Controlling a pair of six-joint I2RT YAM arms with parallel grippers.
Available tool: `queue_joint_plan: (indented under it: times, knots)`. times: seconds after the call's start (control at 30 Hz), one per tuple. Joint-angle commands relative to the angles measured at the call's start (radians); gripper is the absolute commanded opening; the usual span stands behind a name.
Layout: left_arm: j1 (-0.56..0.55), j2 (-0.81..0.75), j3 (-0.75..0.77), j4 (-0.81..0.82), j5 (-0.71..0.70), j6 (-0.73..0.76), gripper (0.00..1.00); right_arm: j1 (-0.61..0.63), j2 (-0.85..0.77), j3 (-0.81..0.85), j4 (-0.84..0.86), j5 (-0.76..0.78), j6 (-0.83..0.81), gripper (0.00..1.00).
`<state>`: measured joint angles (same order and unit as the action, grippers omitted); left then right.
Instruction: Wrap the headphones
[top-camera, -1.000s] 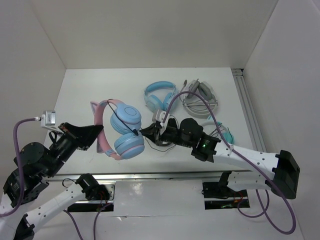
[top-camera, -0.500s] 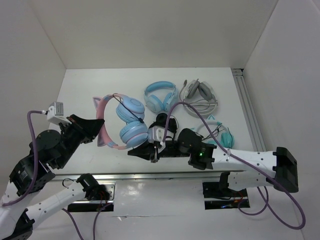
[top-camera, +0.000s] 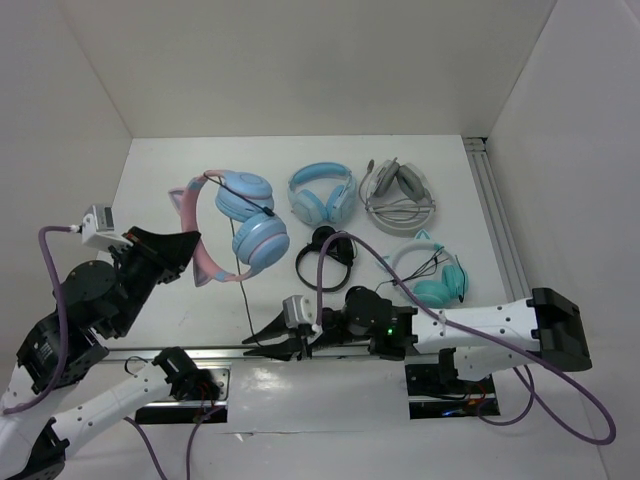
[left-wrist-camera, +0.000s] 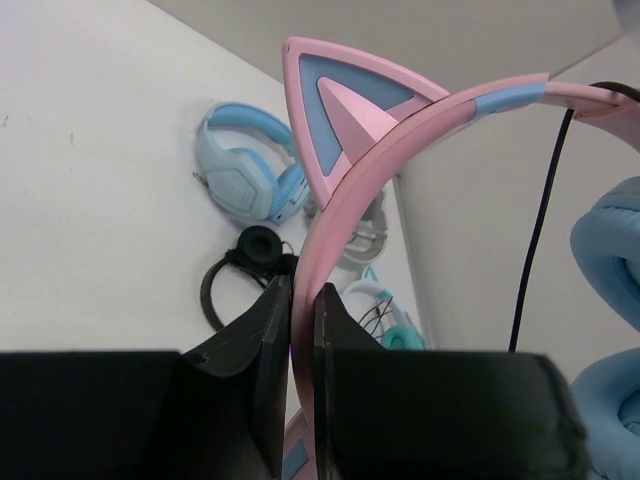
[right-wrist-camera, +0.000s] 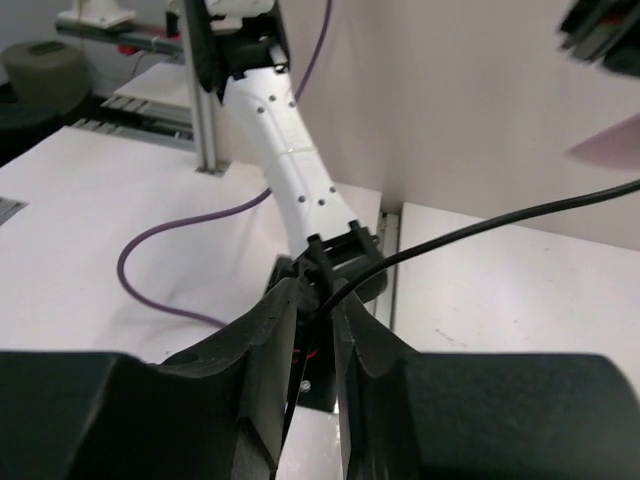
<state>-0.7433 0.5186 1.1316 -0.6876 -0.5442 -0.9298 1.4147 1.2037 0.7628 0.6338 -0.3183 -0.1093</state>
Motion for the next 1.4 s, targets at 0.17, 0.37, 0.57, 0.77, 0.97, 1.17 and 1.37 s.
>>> queue_joint_plan:
  times: [0.17, 0.37, 0.57, 0.77, 0.97, 1.17, 1.37]
  knots:
    - [0.009, -0.035, 0.040, 0.178, -0.080, -0.089, 0.00, 0.030, 0.062, 0.000, 0.089, -0.007, 0.002, 0.29]
    - [0.009, -0.026, 0.071, 0.134, -0.169, -0.080, 0.00, 0.050, 0.062, 0.000, 0.173, -0.082, 0.062, 0.29]
    - [0.009, -0.006, 0.062, 0.125, -0.218, -0.070, 0.00, 0.084, 0.117, 0.003, 0.224, -0.116, 0.094, 0.29]
    - [0.009, 0.012, 0.042, 0.125, -0.266, -0.061, 0.00, 0.125, 0.180, 0.035, 0.251, -0.145, 0.112, 0.33]
    - [0.009, 0.023, 0.062, 0.125, -0.293, -0.029, 0.00, 0.156, 0.231, 0.044, 0.302, -0.154, 0.144, 0.34]
    - [0.009, 0.043, 0.097, 0.125, -0.327, 0.009, 0.00, 0.170, 0.272, 0.044, 0.339, -0.166, 0.167, 0.36]
    - [0.009, 0.043, 0.108, 0.125, -0.358, 0.029, 0.00, 0.199, 0.304, 0.044, 0.369, -0.166, 0.186, 0.35]
